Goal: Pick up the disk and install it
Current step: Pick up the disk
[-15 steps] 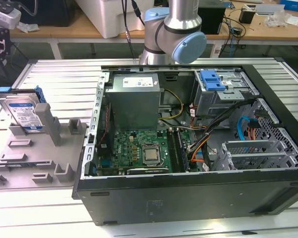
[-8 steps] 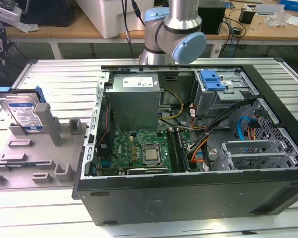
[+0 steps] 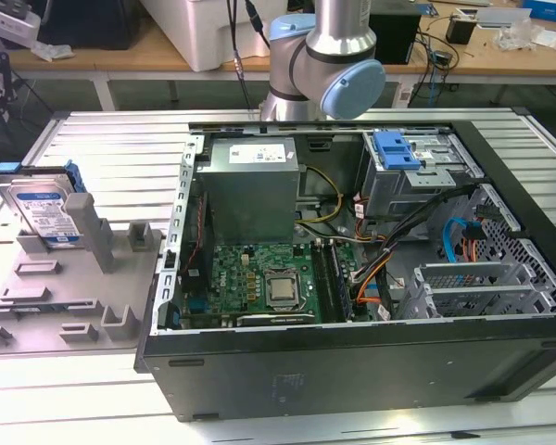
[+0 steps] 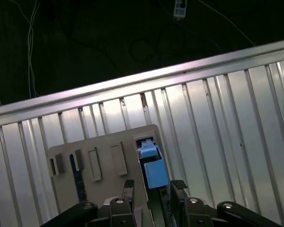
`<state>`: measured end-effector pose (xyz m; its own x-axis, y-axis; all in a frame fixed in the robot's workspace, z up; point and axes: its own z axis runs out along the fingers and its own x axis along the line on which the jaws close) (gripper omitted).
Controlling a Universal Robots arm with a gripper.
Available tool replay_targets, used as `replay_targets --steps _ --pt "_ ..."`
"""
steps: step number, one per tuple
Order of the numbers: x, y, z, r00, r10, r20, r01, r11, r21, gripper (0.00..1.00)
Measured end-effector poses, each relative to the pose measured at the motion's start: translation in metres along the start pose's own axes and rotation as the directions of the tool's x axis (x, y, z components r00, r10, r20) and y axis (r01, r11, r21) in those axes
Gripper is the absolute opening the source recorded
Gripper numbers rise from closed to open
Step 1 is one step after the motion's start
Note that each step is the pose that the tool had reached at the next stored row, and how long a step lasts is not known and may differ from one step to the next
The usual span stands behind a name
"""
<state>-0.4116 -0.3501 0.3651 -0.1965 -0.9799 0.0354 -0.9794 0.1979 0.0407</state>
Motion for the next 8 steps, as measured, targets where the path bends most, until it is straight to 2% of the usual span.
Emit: replay_targets --steps 2,3,6,8 --pt "0.0 0.0 0.0001 0.9989 -0.047 -0.002 0.047 0.9989 0.0015 0.44" --pt "0.0 0.0 0.0002 0.9969 -0.078 -0.0035 0.078 0.9969 0.0025 0.44" --pt "0.0 -0.0001 0.0004 0.9914 -0.131 -0.0057 0.131 0.9914 0.0055 0.44" --pt "0.0 0.0 0.0005 0.9874 -0.158 -0.0068 0.158 0.9873 0.0116 0.44"
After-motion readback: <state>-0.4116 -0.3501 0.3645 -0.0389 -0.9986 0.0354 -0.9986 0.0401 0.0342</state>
